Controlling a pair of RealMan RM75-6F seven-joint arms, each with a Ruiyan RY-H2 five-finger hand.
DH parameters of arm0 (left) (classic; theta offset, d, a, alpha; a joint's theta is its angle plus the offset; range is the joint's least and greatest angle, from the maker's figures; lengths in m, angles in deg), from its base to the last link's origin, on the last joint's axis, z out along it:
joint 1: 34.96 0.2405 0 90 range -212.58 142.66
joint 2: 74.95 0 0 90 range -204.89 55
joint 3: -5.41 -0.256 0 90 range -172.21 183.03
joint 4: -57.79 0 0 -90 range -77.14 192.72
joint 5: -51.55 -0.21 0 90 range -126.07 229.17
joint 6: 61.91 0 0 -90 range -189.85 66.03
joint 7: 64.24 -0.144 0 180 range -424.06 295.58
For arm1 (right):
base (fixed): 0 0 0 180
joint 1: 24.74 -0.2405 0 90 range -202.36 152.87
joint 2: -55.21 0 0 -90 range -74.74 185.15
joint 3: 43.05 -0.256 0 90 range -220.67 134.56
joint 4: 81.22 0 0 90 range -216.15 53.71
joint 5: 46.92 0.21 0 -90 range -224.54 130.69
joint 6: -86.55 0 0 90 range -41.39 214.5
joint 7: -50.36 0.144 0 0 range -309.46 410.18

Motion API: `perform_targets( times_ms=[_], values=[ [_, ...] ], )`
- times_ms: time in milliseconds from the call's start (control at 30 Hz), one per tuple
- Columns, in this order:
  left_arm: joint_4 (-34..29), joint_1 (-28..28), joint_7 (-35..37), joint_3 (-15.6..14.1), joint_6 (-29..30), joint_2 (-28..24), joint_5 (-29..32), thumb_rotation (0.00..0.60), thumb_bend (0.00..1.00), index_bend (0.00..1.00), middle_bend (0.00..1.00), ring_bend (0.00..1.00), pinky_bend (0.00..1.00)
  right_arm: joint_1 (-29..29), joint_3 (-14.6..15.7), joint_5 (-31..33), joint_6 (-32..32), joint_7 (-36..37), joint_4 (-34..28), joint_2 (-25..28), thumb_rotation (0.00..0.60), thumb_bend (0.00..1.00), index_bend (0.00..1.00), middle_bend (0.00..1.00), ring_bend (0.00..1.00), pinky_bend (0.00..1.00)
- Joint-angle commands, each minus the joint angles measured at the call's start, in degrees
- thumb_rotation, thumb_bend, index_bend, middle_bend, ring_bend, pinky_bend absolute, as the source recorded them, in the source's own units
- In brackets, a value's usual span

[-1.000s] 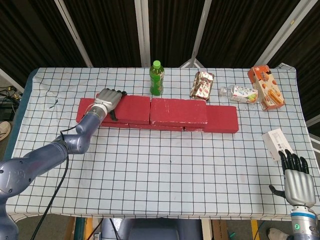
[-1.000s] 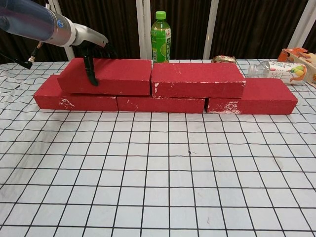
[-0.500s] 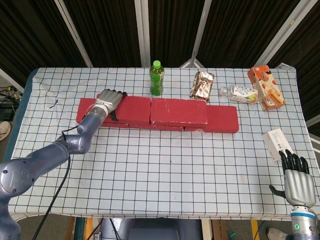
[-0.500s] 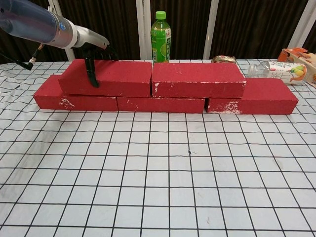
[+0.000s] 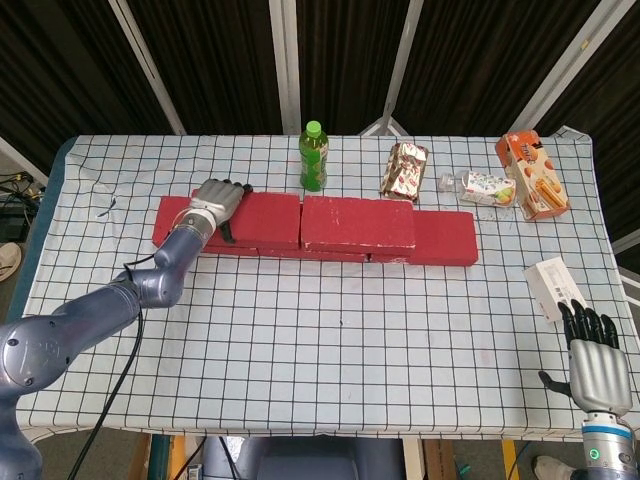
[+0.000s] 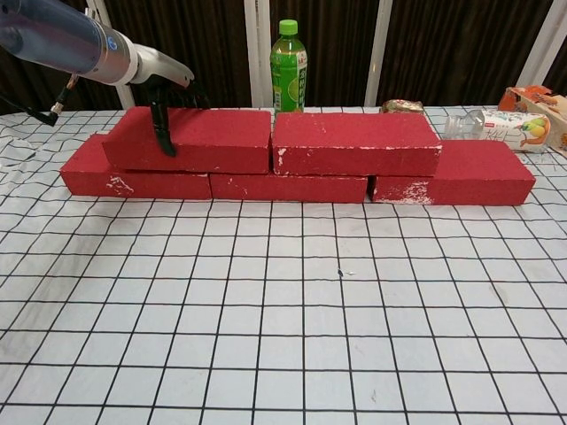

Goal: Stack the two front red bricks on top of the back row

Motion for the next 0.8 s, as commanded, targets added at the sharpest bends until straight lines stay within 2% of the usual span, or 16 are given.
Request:
perform_targets(
  times_ms=[33, 167, 800],
  values=[
    [0.1, -0.4, -0.4, -0.7, 0.0, 0.2, 0.8, 0.6, 0.05, 0.12, 0.1, 0.07, 0.15, 0.0, 0.0, 0.1, 0.0, -0.1, -0.1, 0.0, 0.6, 0.19, 0.0, 0.0, 0.0, 0.0],
    [0.3, -0.8, -1.0, -1.4, 0.4, 0.6, 1.7, 0.6, 0.04, 0.1, 0.06, 0.02, 0.13, 0.0, 0.0, 0.2, 0.0, -0.2, -0.1, 0.0, 0.6, 0.19, 0.0, 0.0, 0.0, 0.0],
    [-0.2, -0.8, -1.3, -0.5, 0.9, 0.4, 2.1, 0.6, 0.01, 0.08, 0.04, 0.01, 0.13, -0.1, 0.0, 1.0, 0.0, -0.9, -0.5, -0.1, 0.6, 0.19, 0.0, 0.0, 0.0, 0.0]
  ],
)
